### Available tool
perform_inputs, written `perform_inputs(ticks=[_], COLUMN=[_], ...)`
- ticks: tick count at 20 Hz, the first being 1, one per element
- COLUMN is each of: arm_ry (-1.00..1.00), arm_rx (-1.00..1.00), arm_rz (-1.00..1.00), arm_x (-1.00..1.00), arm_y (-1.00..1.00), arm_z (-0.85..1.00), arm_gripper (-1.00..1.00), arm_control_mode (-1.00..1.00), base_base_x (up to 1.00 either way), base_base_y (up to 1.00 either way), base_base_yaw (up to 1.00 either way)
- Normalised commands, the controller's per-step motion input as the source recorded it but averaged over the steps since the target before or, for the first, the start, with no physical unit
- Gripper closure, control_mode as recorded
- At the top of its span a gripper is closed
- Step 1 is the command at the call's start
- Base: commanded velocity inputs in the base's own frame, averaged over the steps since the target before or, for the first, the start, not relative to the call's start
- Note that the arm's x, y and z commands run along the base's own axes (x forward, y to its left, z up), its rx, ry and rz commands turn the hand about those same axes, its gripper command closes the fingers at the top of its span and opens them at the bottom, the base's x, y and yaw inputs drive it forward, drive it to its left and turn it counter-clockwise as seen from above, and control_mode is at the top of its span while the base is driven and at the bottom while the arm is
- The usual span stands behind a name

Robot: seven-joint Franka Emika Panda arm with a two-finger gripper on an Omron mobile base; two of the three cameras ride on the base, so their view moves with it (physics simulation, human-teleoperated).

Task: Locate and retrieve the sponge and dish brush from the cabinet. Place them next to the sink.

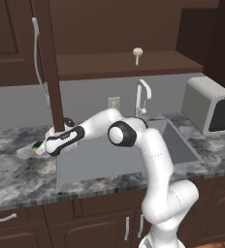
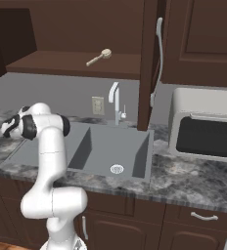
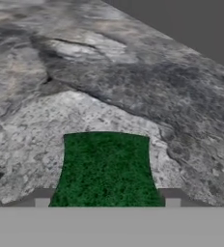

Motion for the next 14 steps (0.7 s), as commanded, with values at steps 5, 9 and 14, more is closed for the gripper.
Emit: perform_inputs(ticks=[5, 9, 14], arm_ry=[0.0, 0.02, 0.05], arm_rx=[0.0, 0.0, 0.0], arm_rz=[0.0, 0.0, 0.0], arm_x=[0.13, 0.05, -0.02], arm_y=[0.05, 0.0, -0.01], arm_z=[-0.27, -0.35, 0.01], arm_gripper=[-1.0, -1.0, -1.0], arm_control_mode=[-1.0, -1.0, -1.0], base_base_x=[0.0, 0.0, 0.0], base_base_y=[0.0, 0.0, 0.0], base_base_yaw=[0.0, 0.0, 0.0])
